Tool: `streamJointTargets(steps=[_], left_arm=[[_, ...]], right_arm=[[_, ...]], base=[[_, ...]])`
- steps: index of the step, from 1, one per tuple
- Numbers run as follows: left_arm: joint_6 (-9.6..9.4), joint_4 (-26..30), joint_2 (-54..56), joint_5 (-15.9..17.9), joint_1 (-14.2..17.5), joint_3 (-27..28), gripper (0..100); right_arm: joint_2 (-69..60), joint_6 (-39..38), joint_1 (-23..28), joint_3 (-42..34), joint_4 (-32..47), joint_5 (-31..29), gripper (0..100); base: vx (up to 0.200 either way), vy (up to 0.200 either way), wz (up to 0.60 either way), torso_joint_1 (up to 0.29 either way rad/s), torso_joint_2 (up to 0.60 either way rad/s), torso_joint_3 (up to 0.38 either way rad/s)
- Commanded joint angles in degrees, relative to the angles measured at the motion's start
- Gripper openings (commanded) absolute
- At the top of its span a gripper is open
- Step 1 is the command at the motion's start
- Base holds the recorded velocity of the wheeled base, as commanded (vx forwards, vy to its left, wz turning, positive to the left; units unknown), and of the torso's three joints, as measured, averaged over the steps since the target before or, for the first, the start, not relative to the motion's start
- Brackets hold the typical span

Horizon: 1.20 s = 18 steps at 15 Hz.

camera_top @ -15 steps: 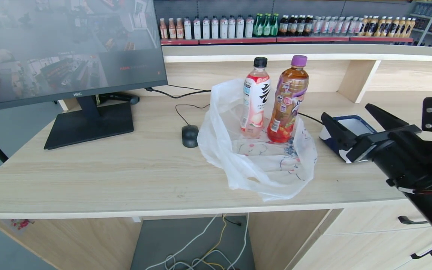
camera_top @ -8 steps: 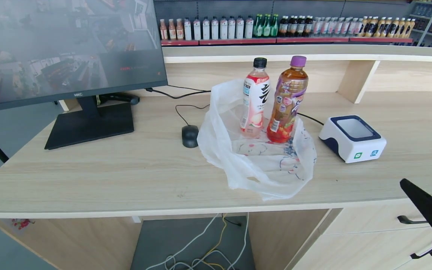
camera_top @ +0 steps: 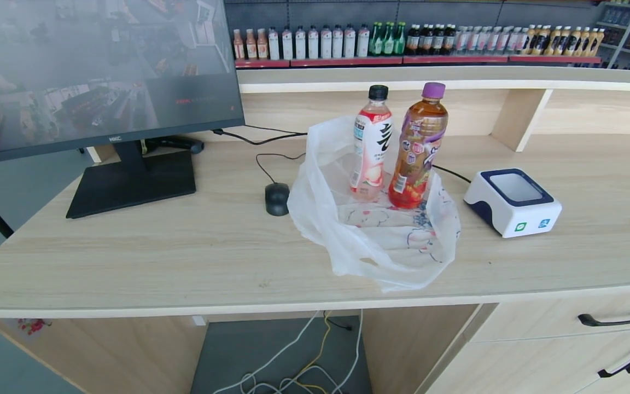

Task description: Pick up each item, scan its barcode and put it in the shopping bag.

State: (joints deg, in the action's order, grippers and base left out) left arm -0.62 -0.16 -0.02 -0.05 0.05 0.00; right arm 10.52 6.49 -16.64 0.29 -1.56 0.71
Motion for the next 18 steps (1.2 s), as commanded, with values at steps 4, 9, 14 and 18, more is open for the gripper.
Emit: streamJointTargets(steps=[4,9,14,18], left_arm=[[0.01,-0.02,0.02,-0.04,0.04,0.00,100],[0.18,-0.02,0.02,-0.04,0.04,0.00,100],[0.18,-0.02,0.02,-0.04,0.04,0.00,100],[0.27,-0.02,0.02,-0.04,0.04,0.00,100]], right_arm=[[-1.12,-5.17,11.10,-0.20,1.38,-1.50,100],[-7.62,-4.55,16.99,-0.20,1.47,-1.50,100],[-10.52,-5.43,16.11,-0.29,1.47,-1.41,100],[-10.52,-6.75,16.11,-0.29,1.47,-1.50,100]], base=[[0.000,0.000,0.00,0.000,0.00,0.000],[0.000,0.000,0.00,0.000,0.00,0.000],[0.000,0.000,0.00,0.000,0.00,0.000],[-0.050,0.000,0.00,0.002,0.00,0.001]])
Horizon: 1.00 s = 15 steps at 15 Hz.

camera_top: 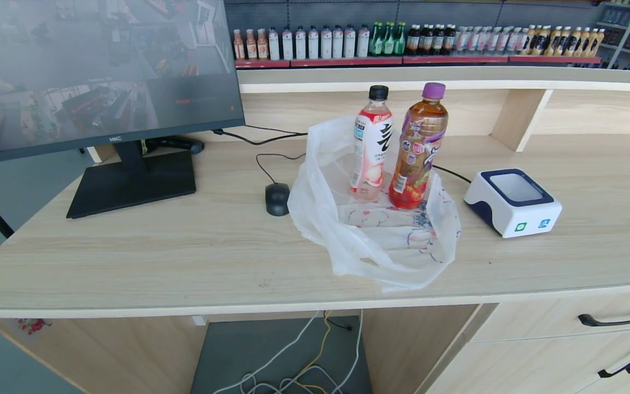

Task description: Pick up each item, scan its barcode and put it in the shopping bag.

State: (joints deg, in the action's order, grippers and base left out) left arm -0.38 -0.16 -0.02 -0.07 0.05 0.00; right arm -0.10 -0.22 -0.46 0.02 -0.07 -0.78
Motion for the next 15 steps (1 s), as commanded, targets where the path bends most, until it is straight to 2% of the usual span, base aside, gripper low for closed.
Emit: streamJointTargets(steps=[1,3,15], left_arm=[[0.03,-0.02,0.02,-0.01,0.04,0.00,100],[-0.15,-0.02,0.02,-0.01,-0.05,0.00,100],[0.29,-0.02,0.02,-0.01,0.04,0.00,100]], right_arm=[[0.10,-0.04,-0.06,-0.02,-0.01,-0.01,100],[0.10,0.04,0.02,-0.02,-0.01,-0.01,100],[0.10,0.13,-0.06,-0.02,-0.01,-0.01,100]], base=[[-0.200,0.000,0.00,-0.002,0.00,0.002],[-0.200,0.000,0.00,0.024,0.01,0.000],[0.000,0.000,0.00,0.000,0.00,0.000]])
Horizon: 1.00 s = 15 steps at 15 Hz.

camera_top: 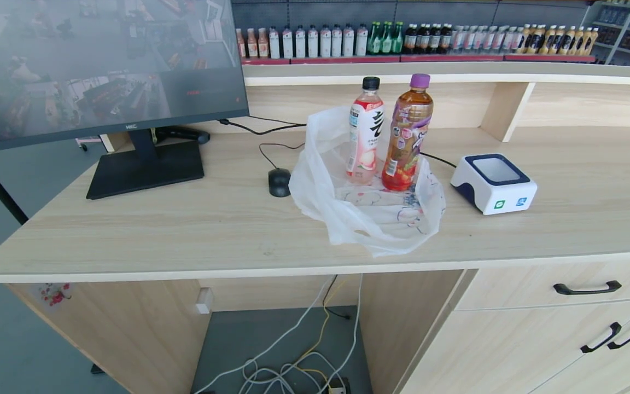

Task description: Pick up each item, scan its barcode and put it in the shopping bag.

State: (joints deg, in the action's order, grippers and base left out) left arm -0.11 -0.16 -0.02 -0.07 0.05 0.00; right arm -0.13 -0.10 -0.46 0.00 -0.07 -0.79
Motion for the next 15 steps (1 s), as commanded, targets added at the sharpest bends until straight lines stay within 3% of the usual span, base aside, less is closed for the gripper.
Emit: streamJointTargets(steps=[1,15], left_arm=[[0.02,-0.02,0.02,-0.01,-0.05,0.00,100],[0.02,-0.02,0.02,0.07,-0.05,0.00,100]], right_arm=[[0.13,0.01,-0.06,0.00,-0.01,0.00,100],[0.13,0.71,-0.06,0.09,0.07,0.00,100]], base=[[0.000,-0.200,0.00,0.002,0.00,0.002],[0.000,-0.200,0.00,0.005,0.00,0.003]])
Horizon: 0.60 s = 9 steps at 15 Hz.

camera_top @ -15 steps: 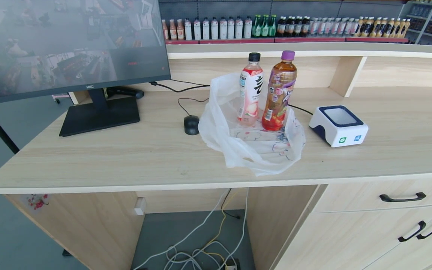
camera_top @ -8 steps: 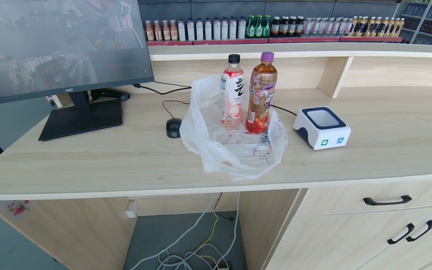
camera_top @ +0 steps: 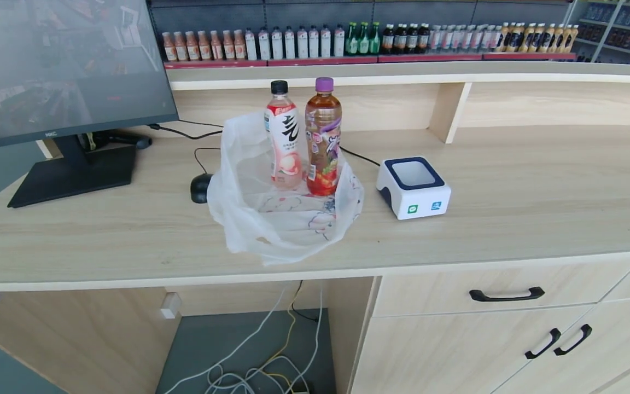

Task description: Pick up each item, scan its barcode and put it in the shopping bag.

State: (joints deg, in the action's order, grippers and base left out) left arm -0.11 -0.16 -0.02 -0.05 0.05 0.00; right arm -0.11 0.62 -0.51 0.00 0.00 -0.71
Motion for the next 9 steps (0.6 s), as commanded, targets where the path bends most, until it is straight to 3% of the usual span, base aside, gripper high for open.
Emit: streamJointTargets(steps=[1,9], left_arm=[[0.02,-0.02,0.02,-0.04,0.04,0.00,100],[0.02,-0.02,0.02,-0.04,0.04,0.00,100]], right_arm=[[0.11,-0.01,-0.02,0.00,0.00,0.00,100],[0.11,1.22,0.07,0.00,0.00,0.00,100]], base=[[0.000,-0.200,0.00,0.007,0.00,0.002],[0.000,-0.200,0.00,0.002,0.00,0.004]])
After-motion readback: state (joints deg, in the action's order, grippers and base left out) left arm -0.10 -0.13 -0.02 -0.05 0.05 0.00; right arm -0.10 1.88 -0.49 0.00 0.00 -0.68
